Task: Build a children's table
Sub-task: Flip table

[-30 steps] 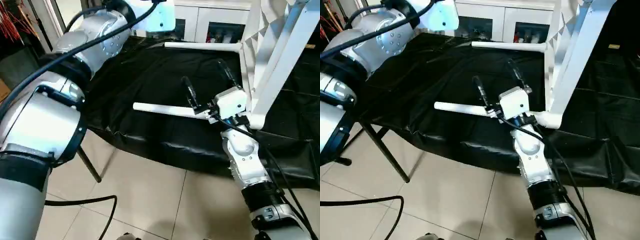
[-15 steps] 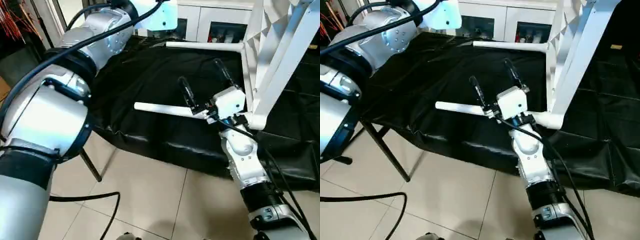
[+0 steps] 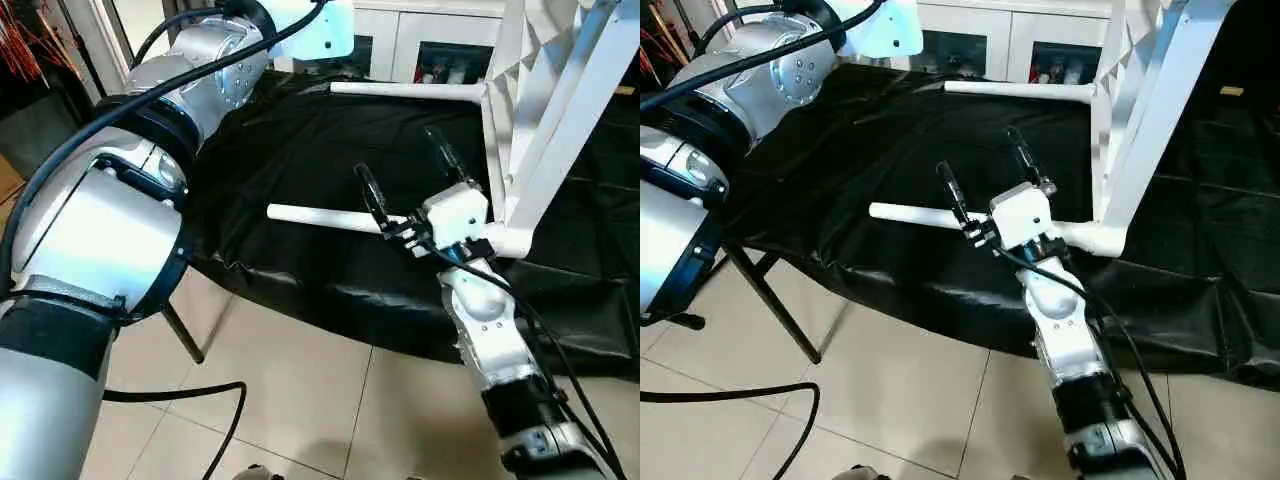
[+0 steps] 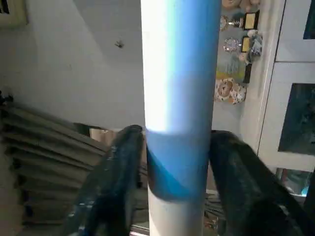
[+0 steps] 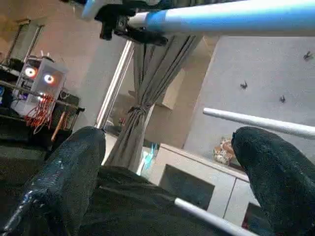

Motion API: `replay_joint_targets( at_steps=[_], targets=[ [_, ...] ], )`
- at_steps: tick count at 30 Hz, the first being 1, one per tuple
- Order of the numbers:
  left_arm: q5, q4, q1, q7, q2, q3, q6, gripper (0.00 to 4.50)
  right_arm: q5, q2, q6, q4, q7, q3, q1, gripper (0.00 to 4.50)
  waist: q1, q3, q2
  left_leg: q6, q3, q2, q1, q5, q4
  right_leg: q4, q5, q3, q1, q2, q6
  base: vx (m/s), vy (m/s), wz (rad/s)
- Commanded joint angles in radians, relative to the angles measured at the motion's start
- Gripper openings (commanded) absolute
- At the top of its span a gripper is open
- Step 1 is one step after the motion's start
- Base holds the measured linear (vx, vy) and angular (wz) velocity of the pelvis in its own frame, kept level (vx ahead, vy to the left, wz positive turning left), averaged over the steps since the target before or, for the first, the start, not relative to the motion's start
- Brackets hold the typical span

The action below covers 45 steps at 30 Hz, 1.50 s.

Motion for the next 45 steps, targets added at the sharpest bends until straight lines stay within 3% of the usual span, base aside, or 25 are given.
replay_joint_targets(
  at_steps=[1, 7, 9, 10, 12, 14, 15, 16, 19, 20, 21, 24, 25, 31, 36, 45],
  targets=[
    [0.006, 0.018, -0.014, -0.011, 0.008, -0.006, 0.011, 2.13, -0.005, -0.005, 0.025, -0.037, 0.000, 0.008, 0.013, 4.50, -0.002, -0.081, 0.005, 0.039, -0.014, 0.011, 0.019, -0.162, -0.076, -0.062, 0.107, 0.011, 0.074, -0.022, -0.251, 0.000, 0.000, 0.00],
    [-0.004, 0.018, -0.016, -0.014, 0.011, 0.004, 0.020, 1.64, -0.005, -0.009, 0.053, -0.085, 0.006, 0.007, 0.040, 4.50, -0.006, -0.075, 0.007, 0.030, -0.014, 0.013, 0.020, -0.188, -0.081, -0.068, 0.069, 0.010, 0.072, -0.021, -0.245, 0.000, 0.000, 0.00],
    [-0.021, 0.018, -0.016, -0.035, 0.012, 0.019, 0.027, 1.56, -0.005, -0.010, 0.062, -0.097, 0.008, 0.005, 0.049, 4.50, -0.007, -0.074, 0.003, 0.031, -0.014, 0.013, 0.020, -0.188, -0.083, -0.069, 0.058, 0.010, 0.072, -0.022, -0.243, 0.000, 0.000, 0.00],
    [-0.048, 0.020, -0.014, -0.084, 0.010, 0.041, 0.034, 1.54, -0.004, -0.009, 0.067, -0.103, 0.010, 0.004, 0.056, 4.50, -0.007, -0.071, -0.004, 0.033, -0.012, 0.013, 0.020, -0.193, -0.084, -0.073, 0.045, 0.011, 0.070, -0.022, -0.244, 0.000, 0.000, 0.00],
    [-0.060, 0.021, -0.013, -0.108, 0.009, 0.051, 0.039, 1.50, -0.003, -0.008, 0.072, -0.109, 0.011, 0.004, 0.060, 4.50, -0.006, -0.071, 0.001, 0.034, -0.012, 0.014, 0.021, -0.196, -0.086, -0.073, 0.036, 0.012, 0.068, -0.023, -0.247, 0.000, 0.000, 0.00],
    [-0.121, 0.022, -0.010, -0.193, 0.003, 0.104, 0.067, 1.49, 0.004, -0.007, 0.081, -0.114, 0.018, 0.008, 0.067, 4.50, -0.005, -0.070, -0.009, 0.043, -0.010, 0.013, 0.020, -0.189, -0.085, -0.075, 0.031, 0.013, 0.068, -0.025, -0.254, 0.000, 0.000, 0.00],
    [-0.142, 0.022, -0.010, -0.211, 0.001, 0.124, 0.077, 1.49, 0.006, -0.007, 0.084, -0.114, 0.020, 0.009, 0.069, 4.50, -0.005, -0.069, -0.006, 0.046, -0.010, 0.013, 0.021, -0.193, -0.085, -0.076, 0.015, 0.013, 0.067, -0.026, -0.257, 0.000, 0.000, 0.00],
    [-0.169, 0.022, -0.011, -0.232, 0.001, 0.148, 0.091, 1.49, 0.011, -0.007, 0.090, -0.111, 0.024, 0.010, 0.072, 4.50, -0.005, -0.067, -0.013, 0.050, -0.009, 0.013, 0.020, -0.198, -0.086, -0.077, -0.005, 0.014, 0.067, -0.027, -0.257, 0.000, 0.000, 0.00],
    [-0.239, 0.021, -0.008, -0.276, -0.003, 0.213, 0.121, 1.49, 0.022, -0.007, 0.097, -0.101, 0.032, 0.009, 0.076, 4.50, -0.005, -0.066, -0.014, 0.058, -0.008, 0.014, 0.019, -0.192, -0.087, -0.080, -0.031, 0.015, 0.067, -0.029, -0.251, 0.000, 0.000, 0.00],
    [-0.312, 0.021, -0.001, -0.324, -0.011, 0.281, 0.156, 1.49, 0.032, -0.009, 0.105, -0.094, 0.045, 0.010, 0.079, 4.50, -0.004, -0.068, -0.022, 0.062, -0.007, 0.013, 0.019, -0.188, -0.086, -0.081, -0.033, 0.015, 0.068, -0.029, -0.251, 0.000, 0.000, 0.00],
    [-0.335, 0.021, 0.001, -0.337, -0.013, 0.301, 0.168, 1.49, 0.035, -0.010, 0.107, -0.092, 0.049, 0.011, 0.079, 4.50, -0.003, -0.068, -0.018, 0.067, -0.007, 0.014, 0.020, -0.177, -0.085, -0.079, -0.032, 0.015, 0.067, -0.031, -0.257, 0.000, 0.000, 0.00],
    [-0.374, 0.018, 0.006, -0.357, -0.012, 0.344, 0.205, 1.49, 0.042, -0.016, 0.119, -0.091, 0.062, 0.008, 0.086, 4.50, -0.002, -0.067, -0.023, 0.079, -0.006, 0.014, 0.016, -0.160, -0.085, -0.081, -0.034, 0.015, 0.068, -0.030, -0.251, 0.000, 0.000, 0.00],
    [-0.374, 0.018, 0.006, -0.357, -0.012, 0.344, 0.205, 1.50, 0.042, -0.016, 0.119, -0.091, 0.062, 0.008, 0.086, 4.50, 0.001, -0.068, -0.021, 0.085, -0.005, 0.014, 0.018, -0.148, -0.084, -0.080, -0.035, 0.016, 0.066, -0.030, -0.250, 0.000, 0.000, 0.00],
    [-0.384, 0.011, 0.008, -0.369, -0.006, 0.367, 0.236, 1.51, 0.054, -0.024, 0.129, -0.081, 0.069, -0.010, 0.099, 4.50, 0.001, -0.068, -0.022, 0.081, -0.006, 0.014, 0.016, -0.152, -0.086, -0.083, -0.062, 0.015, 0.067, -0.030, -0.239, 0.000, 0.000, 0.00],
    [-0.466, 0.003, 0.012, -0.389, -0.016, 0.455, 0.290, 1.55, 0.058, -0.032, 0.134, -0.085, 0.063, -0.024, 0.107, 4.50, 0.003, -0.070, -0.019, 0.086, -0.006, 0.013, 0.016, -0.141, -0.084, -0.082, -0.053, 0.014, 0.066, -0.031, -0.246, 0.000, 0.000, 0.00],
    [-0.558, -0.012, 0.016, -0.407, -0.030, 0.568, 0.293, 1.57, 0.052, -0.031, 0.190, -0.047, 0.024, -0.055, 0.136, 4.50, 0.013, -0.073, -0.016, 0.104, -0.005, 0.013, 0.015, -0.115, -0.080, -0.078, -0.020, 0.012, 0.066, -0.032, -0.261, 0.000, 0.000, 0.00]
  ],
)
